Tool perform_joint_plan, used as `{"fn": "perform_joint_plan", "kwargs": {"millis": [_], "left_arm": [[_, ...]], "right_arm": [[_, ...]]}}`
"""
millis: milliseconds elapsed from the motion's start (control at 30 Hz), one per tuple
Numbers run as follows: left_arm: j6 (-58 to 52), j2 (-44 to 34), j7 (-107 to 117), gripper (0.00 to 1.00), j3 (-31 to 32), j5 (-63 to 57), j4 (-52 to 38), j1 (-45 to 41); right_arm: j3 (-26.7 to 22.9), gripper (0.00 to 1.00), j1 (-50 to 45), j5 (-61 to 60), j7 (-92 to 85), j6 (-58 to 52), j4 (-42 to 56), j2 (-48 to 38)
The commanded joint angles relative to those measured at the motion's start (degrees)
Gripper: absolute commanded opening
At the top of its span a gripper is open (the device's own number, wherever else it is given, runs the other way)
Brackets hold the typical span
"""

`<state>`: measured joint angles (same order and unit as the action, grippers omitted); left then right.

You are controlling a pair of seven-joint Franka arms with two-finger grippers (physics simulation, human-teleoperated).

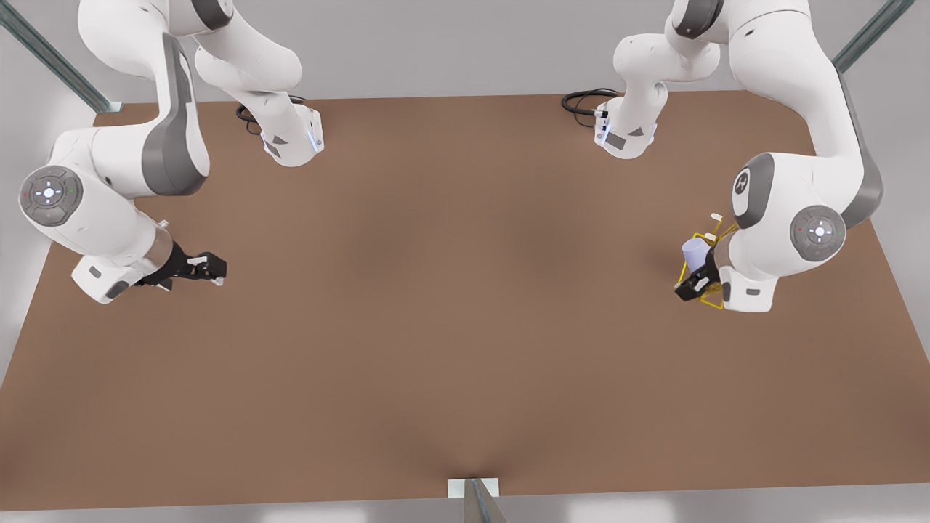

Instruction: Place the cup on the cup holder

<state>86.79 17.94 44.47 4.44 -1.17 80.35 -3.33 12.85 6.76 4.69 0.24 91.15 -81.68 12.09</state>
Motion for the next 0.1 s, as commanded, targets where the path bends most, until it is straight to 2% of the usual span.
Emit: {"fn": "perform_joint_plan", "kwargs": {"millis": [0,67], "left_arm": [[0.4,-0.09,-35.42,1.0,0.04,0.02,-0.11,-0.01],[0.4,-0.09,-35.42,1.0,0.13,0.11,-0.02,-0.01]], "right_arm": [[0.07,1.0,-0.08,-0.03,0.02,-0.01,0.03,0.04],[0.07,1.0,-0.08,-0.03,-0.06,-0.01,0.03,0.04]]}}
